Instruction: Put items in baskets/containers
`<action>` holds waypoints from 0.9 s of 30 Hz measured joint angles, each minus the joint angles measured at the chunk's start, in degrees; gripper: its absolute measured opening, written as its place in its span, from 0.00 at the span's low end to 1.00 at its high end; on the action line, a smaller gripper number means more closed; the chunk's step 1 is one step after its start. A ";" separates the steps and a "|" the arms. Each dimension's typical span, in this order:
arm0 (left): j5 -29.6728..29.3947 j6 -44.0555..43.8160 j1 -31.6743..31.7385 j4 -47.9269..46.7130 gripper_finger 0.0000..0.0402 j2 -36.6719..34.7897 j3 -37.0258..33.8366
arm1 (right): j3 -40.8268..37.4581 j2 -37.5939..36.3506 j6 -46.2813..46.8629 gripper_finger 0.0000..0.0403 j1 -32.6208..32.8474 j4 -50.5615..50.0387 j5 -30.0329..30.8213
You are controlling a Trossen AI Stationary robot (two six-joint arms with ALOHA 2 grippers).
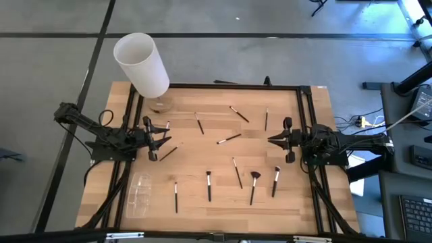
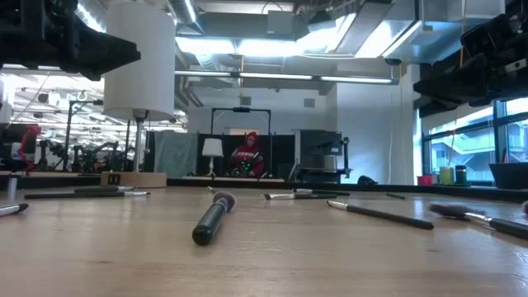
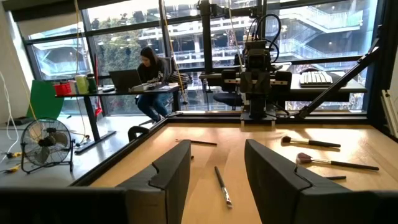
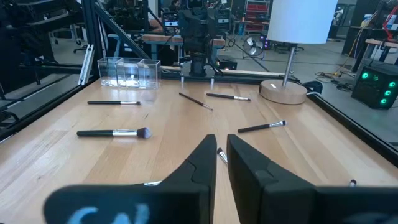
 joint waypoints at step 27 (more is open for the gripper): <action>0.00 0.00 -0.01 0.00 0.37 0.00 -0.01 | 0.00 0.00 15.39 0.10 0.02 2.81 -0.02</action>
